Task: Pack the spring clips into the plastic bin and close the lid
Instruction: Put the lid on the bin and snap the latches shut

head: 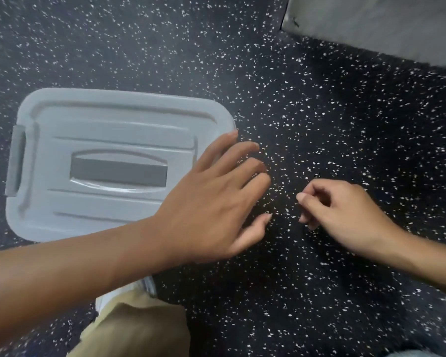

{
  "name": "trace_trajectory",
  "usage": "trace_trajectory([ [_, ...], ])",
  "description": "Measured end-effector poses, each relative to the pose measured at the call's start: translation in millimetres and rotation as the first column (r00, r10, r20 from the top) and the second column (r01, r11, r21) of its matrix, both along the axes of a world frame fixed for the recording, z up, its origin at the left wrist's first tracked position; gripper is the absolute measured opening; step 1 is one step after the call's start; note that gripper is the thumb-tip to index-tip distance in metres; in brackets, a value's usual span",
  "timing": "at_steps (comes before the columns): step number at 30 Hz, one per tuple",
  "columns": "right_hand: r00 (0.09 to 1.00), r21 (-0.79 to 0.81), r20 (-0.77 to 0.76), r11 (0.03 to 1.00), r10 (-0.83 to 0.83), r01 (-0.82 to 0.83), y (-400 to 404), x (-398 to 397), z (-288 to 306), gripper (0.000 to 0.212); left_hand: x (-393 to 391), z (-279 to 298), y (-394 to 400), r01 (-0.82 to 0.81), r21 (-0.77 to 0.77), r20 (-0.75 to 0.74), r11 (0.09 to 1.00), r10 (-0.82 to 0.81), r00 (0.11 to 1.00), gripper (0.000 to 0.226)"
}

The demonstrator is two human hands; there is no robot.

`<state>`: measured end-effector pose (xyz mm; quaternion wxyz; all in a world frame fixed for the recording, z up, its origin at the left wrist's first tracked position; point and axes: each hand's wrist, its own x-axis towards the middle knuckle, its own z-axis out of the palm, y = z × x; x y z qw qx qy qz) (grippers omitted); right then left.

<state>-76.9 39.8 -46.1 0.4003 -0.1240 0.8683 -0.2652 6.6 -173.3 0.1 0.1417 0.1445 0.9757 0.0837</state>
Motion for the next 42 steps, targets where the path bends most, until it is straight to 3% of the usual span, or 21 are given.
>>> trace_trajectory([
  [7, 1.0, -0.008, 0.011, 1.0, -0.003, 0.003, -7.9, -3.8, -5.5, 0.024, -1.9, -4.3, -4.9, -0.01, 0.079, -0.027, 0.997, 0.012, 1.0, 0.039],
  [15, 0.993, 0.01, 0.004, 0.993, -0.116, 0.116, -17.2, 18.3, 0.6, 0.025, 0.6, -2.3, -5.3, -0.01, 0.059, 0.003, 0.998, 0.01, 1.0, 0.046],
  [19, 0.98, 0.045, 0.045, 0.98, -0.195, 0.193, -12.7, 38.3, 7.4, 0.022, -0.9, -2.4, -1.0, 0.0, -0.023, 0.046, 1.0, 0.001, 0.999, 0.053],
  [24, 0.907, 0.137, 0.226, 0.934, -0.355, 0.331, 5.2, 53.4, 35.2, 0.021, -8.8, 6.3, 16.6, 0.053, -0.152, 0.137, 0.987, -0.032, 0.99, 0.058],
  [29, 0.906, 0.176, 0.27, 0.942, -0.327, 0.287, 27.7, 49.2, 79.5, 0.022, -6.7, 22.9, 13.8, 0.061, -0.254, 0.201, 0.965, -0.009, 0.98, 0.042],
  [32, 0.915, 0.195, 0.249, 0.942, -0.318, 0.274, 39.8, 40.5, 100.7, 0.022, -4.0, 33.0, 10.9, 0.091, -0.266, 0.248, 0.96, -0.023, 0.969, 0.047],
  [38, 0.922, 0.288, 0.242, 0.93, -0.302, 0.229, 59.2, 18.6, 145.3, 0.022, 1.4, 81.8, 28.4, -0.05, -0.183, 0.454, 0.982, 0.13, 0.881, 0.05],
  [42, 0.916, 0.321, 0.261, 0.923, -0.304, 0.214, 60.8, 12.3, 189.7, 0.022, 9.1, 143.3, 46.9, -0.241, -0.079, 0.489, 0.967, 0.248, 0.836, 0.041],
])
